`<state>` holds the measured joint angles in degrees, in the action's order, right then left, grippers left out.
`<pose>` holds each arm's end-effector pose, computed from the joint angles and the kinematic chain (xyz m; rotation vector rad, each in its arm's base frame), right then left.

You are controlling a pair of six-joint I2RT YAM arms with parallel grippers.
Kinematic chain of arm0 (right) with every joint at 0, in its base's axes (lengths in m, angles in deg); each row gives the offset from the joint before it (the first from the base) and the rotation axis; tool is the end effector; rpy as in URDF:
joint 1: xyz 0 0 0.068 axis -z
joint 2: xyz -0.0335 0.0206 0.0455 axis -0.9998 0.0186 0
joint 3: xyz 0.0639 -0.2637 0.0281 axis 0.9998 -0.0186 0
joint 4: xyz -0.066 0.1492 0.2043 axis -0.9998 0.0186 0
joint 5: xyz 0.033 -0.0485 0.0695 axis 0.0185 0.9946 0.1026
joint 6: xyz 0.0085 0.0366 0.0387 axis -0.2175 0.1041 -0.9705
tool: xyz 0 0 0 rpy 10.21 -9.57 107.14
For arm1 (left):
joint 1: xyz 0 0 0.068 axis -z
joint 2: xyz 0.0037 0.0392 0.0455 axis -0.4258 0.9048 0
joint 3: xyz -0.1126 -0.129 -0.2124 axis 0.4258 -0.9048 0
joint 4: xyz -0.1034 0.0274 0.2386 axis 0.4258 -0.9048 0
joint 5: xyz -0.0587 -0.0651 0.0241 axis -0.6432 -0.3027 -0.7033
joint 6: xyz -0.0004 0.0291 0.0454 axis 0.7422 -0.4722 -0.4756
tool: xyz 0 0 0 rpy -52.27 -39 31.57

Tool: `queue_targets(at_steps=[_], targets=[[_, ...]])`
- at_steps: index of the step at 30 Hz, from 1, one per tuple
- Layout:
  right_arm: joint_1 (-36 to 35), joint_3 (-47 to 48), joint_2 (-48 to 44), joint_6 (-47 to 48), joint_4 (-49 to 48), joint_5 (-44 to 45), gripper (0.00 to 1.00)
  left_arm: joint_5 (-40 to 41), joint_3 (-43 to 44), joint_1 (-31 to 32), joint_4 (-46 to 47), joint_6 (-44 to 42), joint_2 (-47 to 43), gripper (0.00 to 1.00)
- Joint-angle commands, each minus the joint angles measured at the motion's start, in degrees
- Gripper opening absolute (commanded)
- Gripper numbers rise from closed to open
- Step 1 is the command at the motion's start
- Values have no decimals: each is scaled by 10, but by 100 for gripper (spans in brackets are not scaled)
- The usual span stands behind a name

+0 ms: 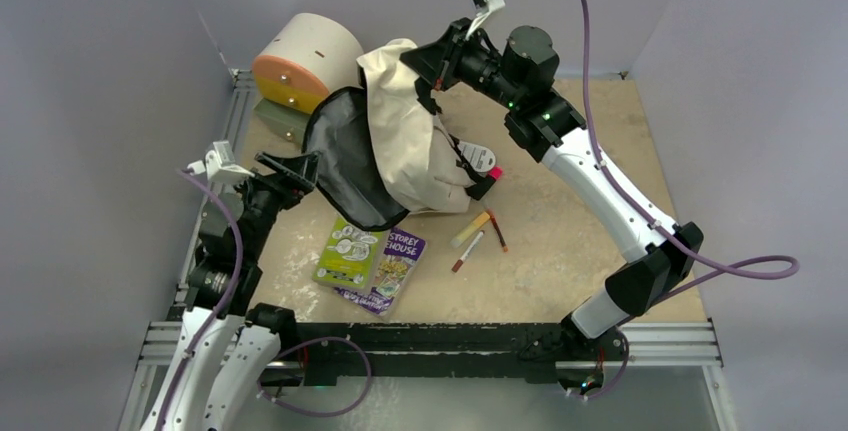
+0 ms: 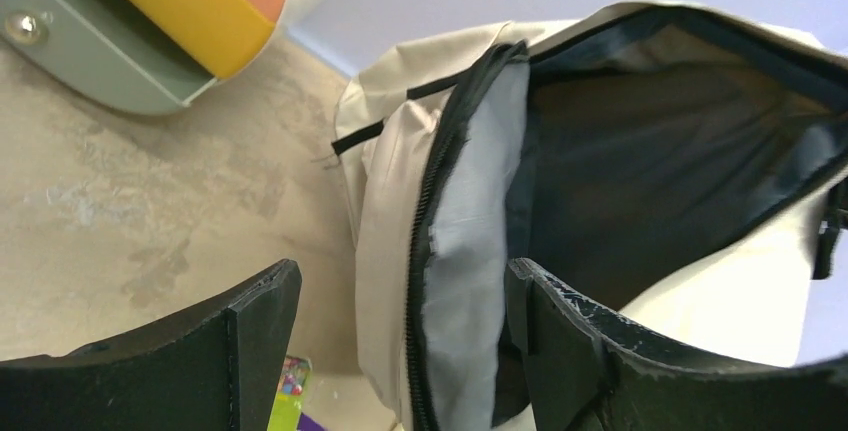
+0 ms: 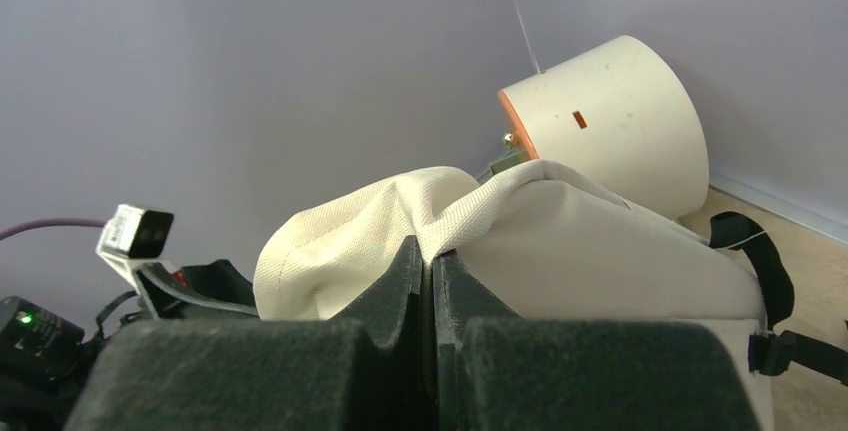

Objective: Pack the student bag
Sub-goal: Adjust the student bag at the center of the board.

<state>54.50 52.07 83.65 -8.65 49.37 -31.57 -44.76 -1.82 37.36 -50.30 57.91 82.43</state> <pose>0.2871 0.2108 0.5018 -0.3873 1.3590 1.1166 0.1252 -0.0248 0.3467 -0.5780 1.5212 -0.8084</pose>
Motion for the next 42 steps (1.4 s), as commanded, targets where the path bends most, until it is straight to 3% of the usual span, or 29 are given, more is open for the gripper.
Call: queue_targets(at_steps=[1, 7, 9, 12, 15, 17, 25, 32, 36, 42], targets=[[2, 39, -27, -12, -106, -15, 0, -28, -1, 0, -23, 25, 5, 75], [1, 37, -28, -20, -115, -20, 0, -127, -45, 0, 67, 38, 2, 71], [2, 38, -26, -19, -115, -15, 0, -142, -54, 0, 95, 37, 1, 59], [2, 43, -17, -16, -113, -4, 0, -138, -44, 0, 130, 31, 17, 30], [1, 71, 6, -16, -108, -6, 0, -133, -7, 0, 151, 11, 60, 8], [1, 102, 27, -14, -103, -5, 0, -134, 29, 0, 171, -7, 99, 0], [36, 206, 118, -56, -98, -5, 0, -151, 261, 0, 212, -132, 295, 0], [119, 86, 113, -164, -197, -39, 0, -212, 430, 0, 191, -201, 441, 0], [160, -36, 86, -156, -215, -13, 1, -286, 433, 0, 195, -201, 503, 0], [221, -175, 97, -117, -226, -14, 18, -330, 363, 1, 244, -196, 556, 0]])
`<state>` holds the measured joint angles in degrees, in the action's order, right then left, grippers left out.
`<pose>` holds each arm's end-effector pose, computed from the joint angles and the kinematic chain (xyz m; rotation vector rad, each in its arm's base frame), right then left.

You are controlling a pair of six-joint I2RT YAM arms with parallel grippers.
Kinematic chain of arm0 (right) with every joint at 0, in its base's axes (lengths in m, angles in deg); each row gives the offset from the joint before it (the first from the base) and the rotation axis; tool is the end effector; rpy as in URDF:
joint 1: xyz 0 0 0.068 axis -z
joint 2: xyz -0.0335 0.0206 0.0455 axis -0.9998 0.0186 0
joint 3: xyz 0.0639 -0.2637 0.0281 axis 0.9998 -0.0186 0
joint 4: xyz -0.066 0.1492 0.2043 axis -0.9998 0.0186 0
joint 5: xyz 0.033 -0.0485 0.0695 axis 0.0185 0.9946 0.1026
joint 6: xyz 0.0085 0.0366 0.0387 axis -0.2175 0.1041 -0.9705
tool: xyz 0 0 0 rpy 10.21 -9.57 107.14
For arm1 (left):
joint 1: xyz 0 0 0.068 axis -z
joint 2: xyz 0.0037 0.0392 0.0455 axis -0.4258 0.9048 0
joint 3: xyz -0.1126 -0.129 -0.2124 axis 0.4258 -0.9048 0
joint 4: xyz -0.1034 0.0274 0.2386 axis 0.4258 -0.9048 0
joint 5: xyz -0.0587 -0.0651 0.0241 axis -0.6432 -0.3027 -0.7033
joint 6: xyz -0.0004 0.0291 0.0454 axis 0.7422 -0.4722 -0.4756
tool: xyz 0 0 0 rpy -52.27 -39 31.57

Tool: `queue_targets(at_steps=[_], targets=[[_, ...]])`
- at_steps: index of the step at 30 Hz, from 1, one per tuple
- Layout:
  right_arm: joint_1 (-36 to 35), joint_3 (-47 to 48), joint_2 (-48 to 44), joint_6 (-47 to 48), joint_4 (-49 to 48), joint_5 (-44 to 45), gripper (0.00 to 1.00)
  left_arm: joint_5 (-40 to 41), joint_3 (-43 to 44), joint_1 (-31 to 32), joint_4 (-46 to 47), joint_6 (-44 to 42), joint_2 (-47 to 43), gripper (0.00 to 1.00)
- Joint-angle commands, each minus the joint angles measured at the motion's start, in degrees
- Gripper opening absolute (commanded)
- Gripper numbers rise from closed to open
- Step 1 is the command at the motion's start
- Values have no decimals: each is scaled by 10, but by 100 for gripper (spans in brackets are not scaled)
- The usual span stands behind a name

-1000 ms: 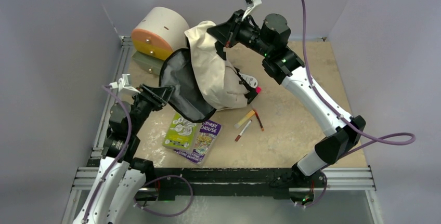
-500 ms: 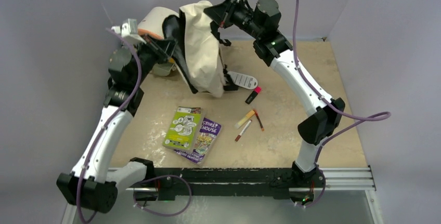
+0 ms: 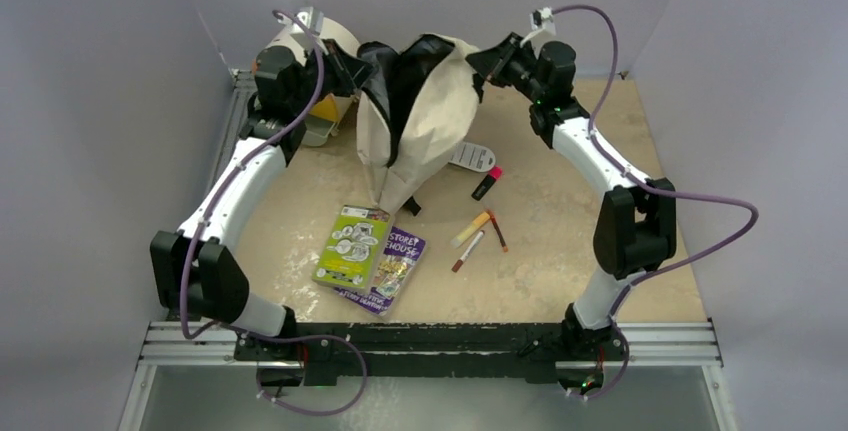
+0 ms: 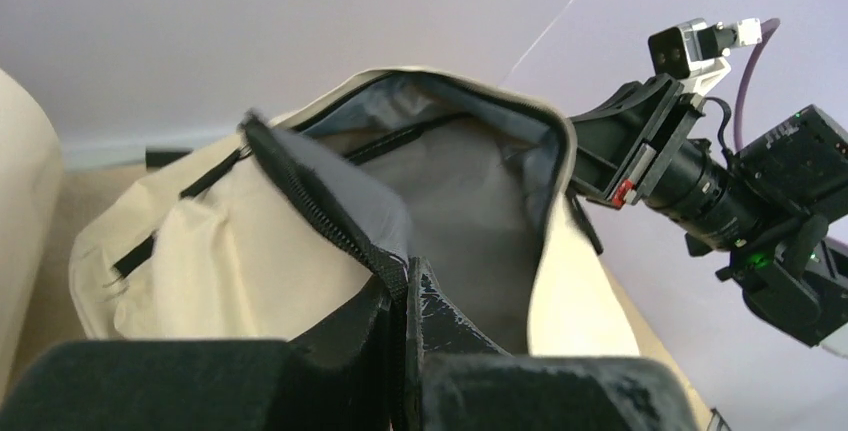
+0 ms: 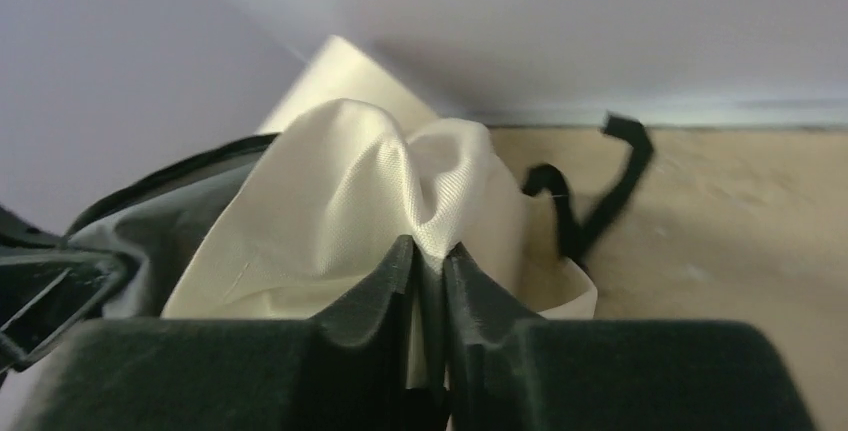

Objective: Pack the student bag
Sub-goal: Adjust the student bag at the center of the board.

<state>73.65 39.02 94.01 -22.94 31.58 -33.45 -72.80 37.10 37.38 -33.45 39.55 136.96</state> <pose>0.4062 0.1240 0.3867 0.0225 1.5071 1.0605 0.3342 -0.0873 0.4182 0.0768 1.6256 -0.9366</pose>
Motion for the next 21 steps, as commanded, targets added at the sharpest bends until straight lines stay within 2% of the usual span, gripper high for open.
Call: queue_targets(at_steps=[1, 5, 10, 13, 16, 19, 21], targets=[[35, -54, -3, 36, -40, 8, 23, -53, -35, 0, 81, -12, 18, 0], [40, -83, -5, 82, -9, 45, 49, -68, -64, 2, 103, 1, 40, 0], [40, -89, -35, 131, 54, 137, 72, -75, -77, 18, 128, 20, 60, 0], [40, -86, -56, 160, 95, 193, 78, -69, -74, 31, 136, 25, 76, 0], [40, -94, -85, 174, 123, 226, 79, -67, -69, 39, 141, 28, 95, 0], [40, -116, -118, 165, 127, 210, 80, -64, -76, 42, 143, 29, 110, 0], [40, -134, -138, 161, 119, 169, 79, -59, -87, 42, 144, 27, 116, 0]])
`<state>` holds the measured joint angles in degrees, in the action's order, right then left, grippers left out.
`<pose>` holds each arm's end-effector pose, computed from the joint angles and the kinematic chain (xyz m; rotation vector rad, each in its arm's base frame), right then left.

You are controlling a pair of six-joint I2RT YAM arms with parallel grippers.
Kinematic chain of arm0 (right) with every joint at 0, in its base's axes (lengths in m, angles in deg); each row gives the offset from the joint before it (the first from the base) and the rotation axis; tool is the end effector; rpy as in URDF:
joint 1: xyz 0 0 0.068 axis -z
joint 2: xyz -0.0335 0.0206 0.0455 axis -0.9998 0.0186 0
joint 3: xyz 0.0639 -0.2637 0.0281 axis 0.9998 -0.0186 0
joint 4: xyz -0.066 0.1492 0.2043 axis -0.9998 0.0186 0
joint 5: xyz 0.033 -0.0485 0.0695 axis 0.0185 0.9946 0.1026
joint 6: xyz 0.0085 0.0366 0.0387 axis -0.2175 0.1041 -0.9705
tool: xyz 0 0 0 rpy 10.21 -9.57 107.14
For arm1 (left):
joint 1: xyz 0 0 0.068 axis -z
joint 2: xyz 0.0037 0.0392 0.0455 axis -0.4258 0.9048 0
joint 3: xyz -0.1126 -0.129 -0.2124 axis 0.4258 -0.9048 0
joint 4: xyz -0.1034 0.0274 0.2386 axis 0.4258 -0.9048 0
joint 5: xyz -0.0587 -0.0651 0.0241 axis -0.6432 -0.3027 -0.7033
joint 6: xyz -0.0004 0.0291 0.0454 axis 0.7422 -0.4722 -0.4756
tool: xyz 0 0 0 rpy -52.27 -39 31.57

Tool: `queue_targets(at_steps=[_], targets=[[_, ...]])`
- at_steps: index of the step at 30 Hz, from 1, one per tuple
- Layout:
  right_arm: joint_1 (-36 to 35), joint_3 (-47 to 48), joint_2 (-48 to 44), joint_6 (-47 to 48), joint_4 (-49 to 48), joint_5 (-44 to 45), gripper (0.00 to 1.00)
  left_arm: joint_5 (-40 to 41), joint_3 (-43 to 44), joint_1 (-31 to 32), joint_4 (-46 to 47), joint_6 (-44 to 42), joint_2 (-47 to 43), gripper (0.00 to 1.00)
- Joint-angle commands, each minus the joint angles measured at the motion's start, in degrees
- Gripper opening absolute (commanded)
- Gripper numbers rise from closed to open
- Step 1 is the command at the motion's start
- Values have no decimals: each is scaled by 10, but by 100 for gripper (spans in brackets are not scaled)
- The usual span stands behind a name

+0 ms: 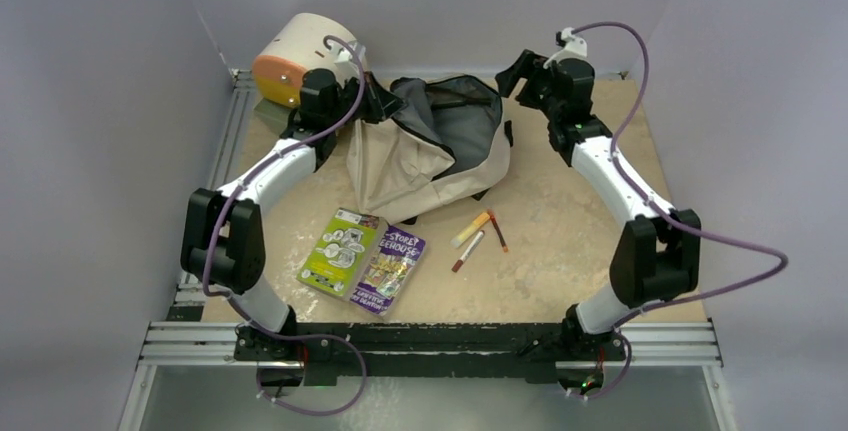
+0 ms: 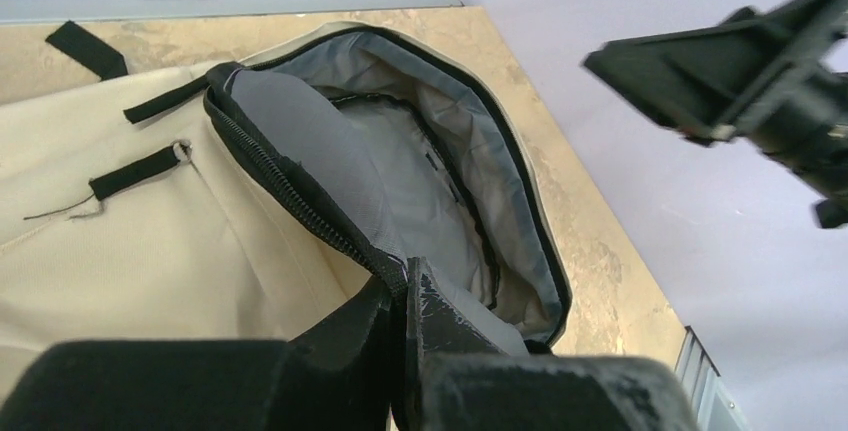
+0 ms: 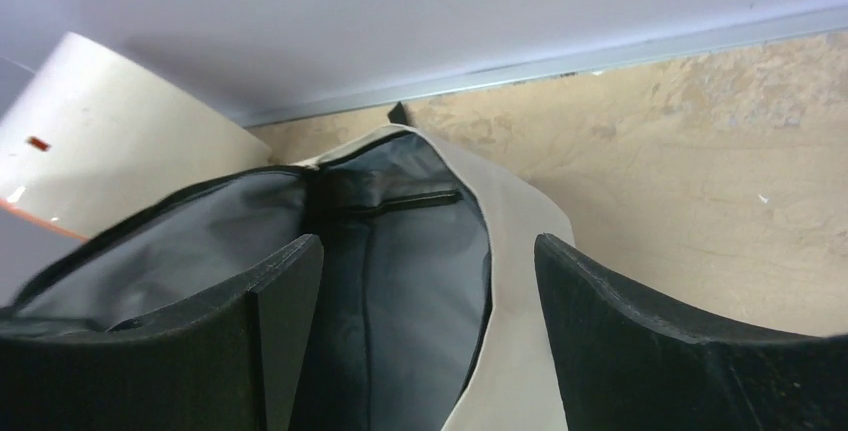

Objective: Pack the student bag
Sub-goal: Adjust the student bag at the center of the board.

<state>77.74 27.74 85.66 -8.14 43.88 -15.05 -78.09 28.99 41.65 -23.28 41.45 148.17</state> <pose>0.3812 0.0769 0.3492 0.1958 1.6903 0.5295 0.3722 -0.1285 0.3177 0.1392 1.8091 -1.0869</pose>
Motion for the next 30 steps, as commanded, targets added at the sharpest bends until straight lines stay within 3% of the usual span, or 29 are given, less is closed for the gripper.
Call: queue_targets(at_steps=[1, 5, 11, 24, 28, 30], targets=[[-1, -28, -63, 14, -8, -24, 80, -2, -12, -1, 41, 3, 5, 0], [-1, -38, -76, 13, 29, -38, 80, 15, -27, -1, 22, -19, 10, 0], [-2, 5, -18, 15, 145, 64, 84, 25, -17, -1, -8, -44, 24, 0], [-3, 91, 117, 16, 191, -37, 85, 14, -19, -1, -16, -59, 33, 0], [-4, 113, 146, 16, 204, -36, 77, 7, -17, -1, -16, -61, 38, 0], [-5, 116, 149, 12, 198, -37, 62, 7, -15, 0, -15, -60, 42, 0]])
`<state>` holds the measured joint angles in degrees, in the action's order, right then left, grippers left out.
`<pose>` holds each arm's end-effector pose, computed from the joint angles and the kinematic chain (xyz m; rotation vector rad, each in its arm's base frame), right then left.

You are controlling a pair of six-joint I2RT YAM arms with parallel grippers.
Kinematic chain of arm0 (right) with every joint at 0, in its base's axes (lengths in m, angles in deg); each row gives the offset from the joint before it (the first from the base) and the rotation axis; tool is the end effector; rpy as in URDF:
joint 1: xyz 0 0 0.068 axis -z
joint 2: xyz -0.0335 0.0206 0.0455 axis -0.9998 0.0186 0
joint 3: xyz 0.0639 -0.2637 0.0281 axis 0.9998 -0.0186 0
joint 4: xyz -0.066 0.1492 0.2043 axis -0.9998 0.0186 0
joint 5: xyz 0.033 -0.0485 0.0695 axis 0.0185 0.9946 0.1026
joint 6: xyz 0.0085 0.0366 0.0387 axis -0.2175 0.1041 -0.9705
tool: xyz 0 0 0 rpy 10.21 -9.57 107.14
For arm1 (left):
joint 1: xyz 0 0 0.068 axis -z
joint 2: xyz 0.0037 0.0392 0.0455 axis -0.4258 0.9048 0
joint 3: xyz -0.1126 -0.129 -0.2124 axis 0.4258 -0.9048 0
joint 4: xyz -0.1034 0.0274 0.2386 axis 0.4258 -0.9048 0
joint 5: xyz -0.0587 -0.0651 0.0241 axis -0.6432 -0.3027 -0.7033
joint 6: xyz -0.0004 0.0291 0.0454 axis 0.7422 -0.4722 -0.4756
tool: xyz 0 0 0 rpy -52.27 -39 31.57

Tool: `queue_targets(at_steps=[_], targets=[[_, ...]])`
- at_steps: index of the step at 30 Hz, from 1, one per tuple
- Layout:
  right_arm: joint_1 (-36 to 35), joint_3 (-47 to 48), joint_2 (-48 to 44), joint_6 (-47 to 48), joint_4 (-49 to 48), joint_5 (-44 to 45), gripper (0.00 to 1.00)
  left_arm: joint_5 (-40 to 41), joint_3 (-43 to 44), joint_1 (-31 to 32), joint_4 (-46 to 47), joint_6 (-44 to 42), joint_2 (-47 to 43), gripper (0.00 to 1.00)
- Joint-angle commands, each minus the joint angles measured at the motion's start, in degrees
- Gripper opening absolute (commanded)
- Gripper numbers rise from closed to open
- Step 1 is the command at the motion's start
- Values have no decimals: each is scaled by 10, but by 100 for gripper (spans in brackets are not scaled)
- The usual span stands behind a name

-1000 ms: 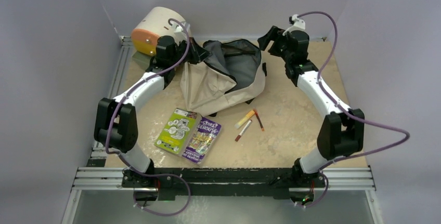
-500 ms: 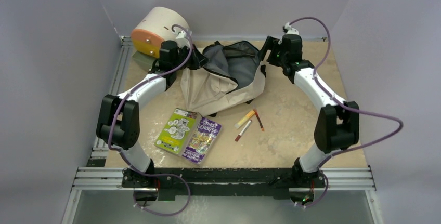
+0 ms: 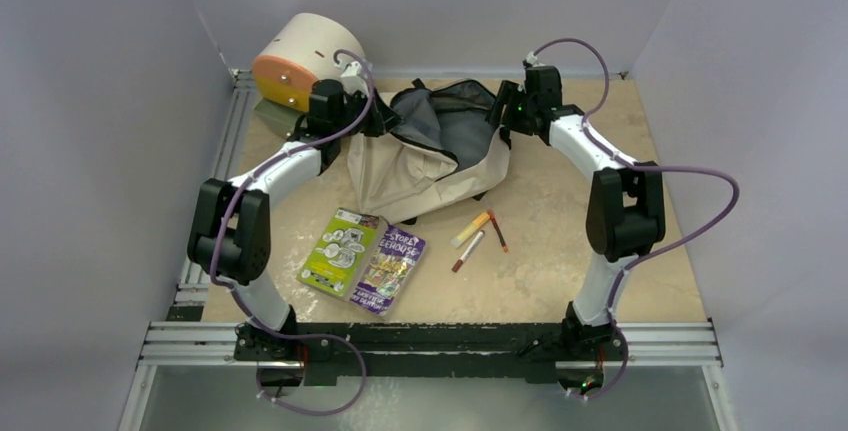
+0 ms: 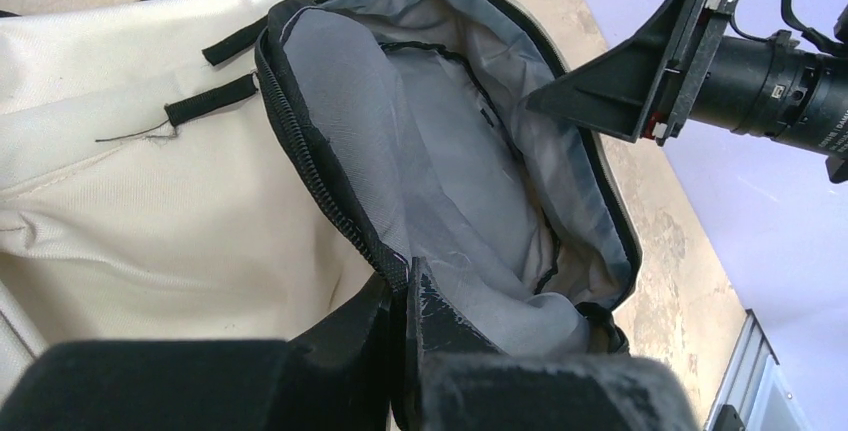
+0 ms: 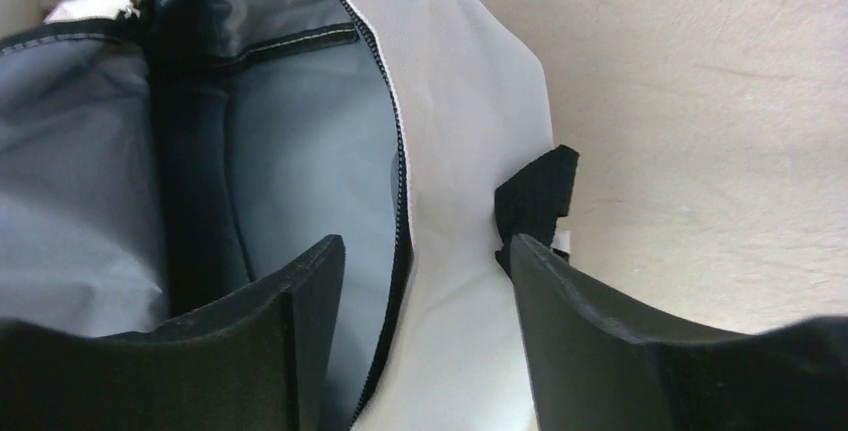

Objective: Pack the student bag
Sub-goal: Adjust the student bag at the center of the board.

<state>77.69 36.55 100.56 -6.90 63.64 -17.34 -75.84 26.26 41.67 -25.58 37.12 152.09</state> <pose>0.4283 0.0880 0.2652 0.2156 2.1475 0.4603 0.3805 -0.1298 0.2710 0.1299 1.9476 -0.9973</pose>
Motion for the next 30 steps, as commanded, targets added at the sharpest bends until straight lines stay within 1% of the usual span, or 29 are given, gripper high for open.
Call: queue_targets(at_steps=[1, 2, 3, 5, 8, 9, 13, 16, 19, 24, 27, 30], targets=[[-4, 30, -2, -3, -3, -14, 54, -16, 16, -1, 9, -16, 5, 0], [-4, 33, -2, -5, -4, -17, 51, -17, 21, -1, 9, -13, 9, 0], [-4, 38, -3, -11, -1, -23, 45, -18, 26, 0, 9, -12, 13, 0], [-3, 44, -7, -31, -4, -29, 30, -22, 40, 0, 9, -8, 24, 0], [-1, 46, -22, -51, -26, -6, 4, -22, 73, 2, 1, -11, 44, 0], [3, 44, -27, -59, -36, 0, 0, -20, 87, 4, -4, -15, 52, 0], [34, 34, -37, -100, -103, -8, 0, -15, 152, 14, -25, -27, 92, 0], [62, 50, -19, -123, -116, -39, 0, -12, 214, 21, -48, -33, 129, 0], [79, 49, -17, -144, -118, -33, 0, -11, 290, 29, -70, -41, 169, 0], [110, -46, -60, -192, -164, -17, 0, -7, 401, 54, -121, -63, 235, 0], [123, -96, -87, -210, -184, -14, 0, -4, 417, 64, -133, -79, 241, 0], [127, -126, -109, -213, -199, -17, 0, 5, 375, 63, -133, -102, 218, 0]])
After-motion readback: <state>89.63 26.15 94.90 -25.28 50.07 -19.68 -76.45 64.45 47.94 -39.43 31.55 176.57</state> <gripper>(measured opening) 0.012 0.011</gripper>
